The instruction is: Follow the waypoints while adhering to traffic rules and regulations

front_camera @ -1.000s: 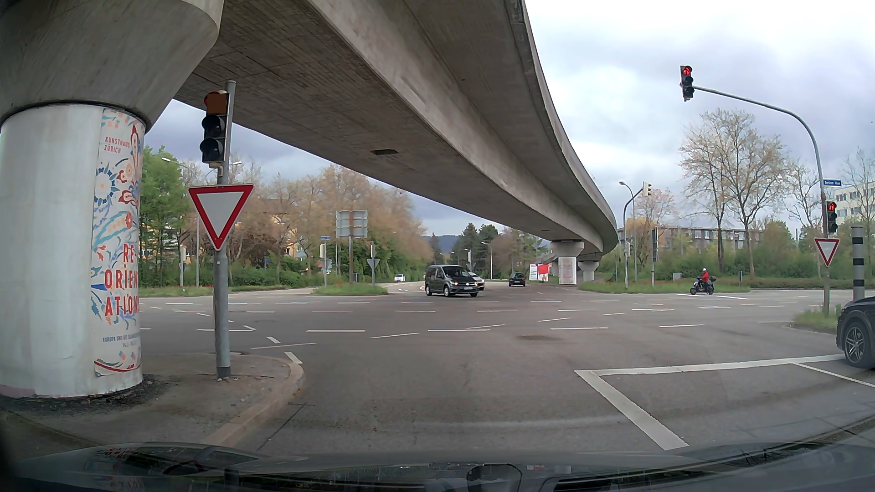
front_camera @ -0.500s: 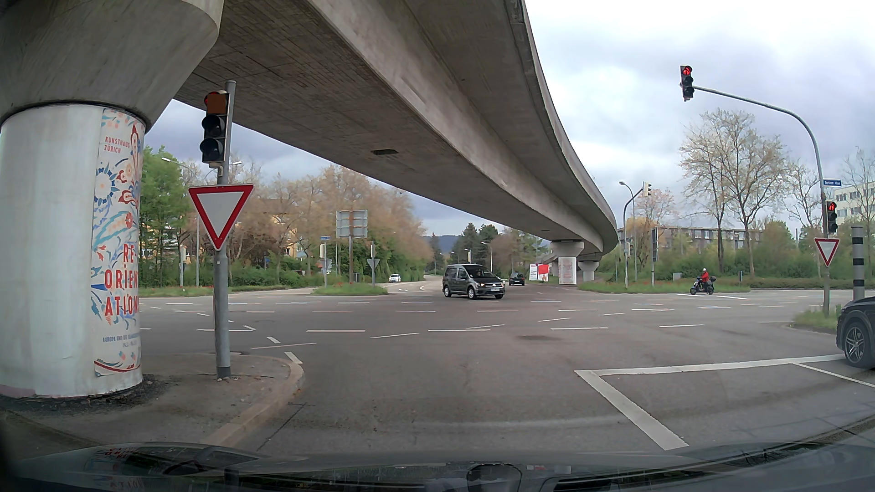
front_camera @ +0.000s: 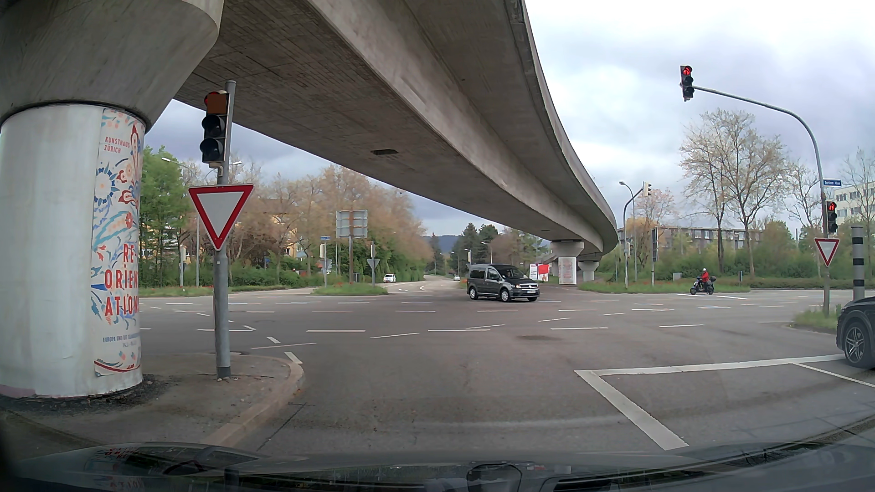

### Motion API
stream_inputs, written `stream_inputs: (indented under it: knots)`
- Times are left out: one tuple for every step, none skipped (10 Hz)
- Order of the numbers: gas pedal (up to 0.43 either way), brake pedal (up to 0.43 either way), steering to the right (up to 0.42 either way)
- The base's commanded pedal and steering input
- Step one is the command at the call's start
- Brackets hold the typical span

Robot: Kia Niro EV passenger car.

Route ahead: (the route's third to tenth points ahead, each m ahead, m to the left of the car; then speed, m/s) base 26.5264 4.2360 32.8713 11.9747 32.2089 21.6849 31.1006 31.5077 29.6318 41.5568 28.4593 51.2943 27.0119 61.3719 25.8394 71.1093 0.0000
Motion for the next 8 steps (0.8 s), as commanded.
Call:
stream_inputs:
  knots:
    - [0.000, 0.244, -0.008]
    - [0.000, 0.244, -0.008]
    - [0.000, 0.244, -0.009]
    - [0.000, 0.244, -0.008]
    - [0.000, 0.244, -0.009]
    - [0.000, 0.244, -0.009]
    - [0.000, 0.244, -0.009]
    - [0.000, 0.244, -0.009]
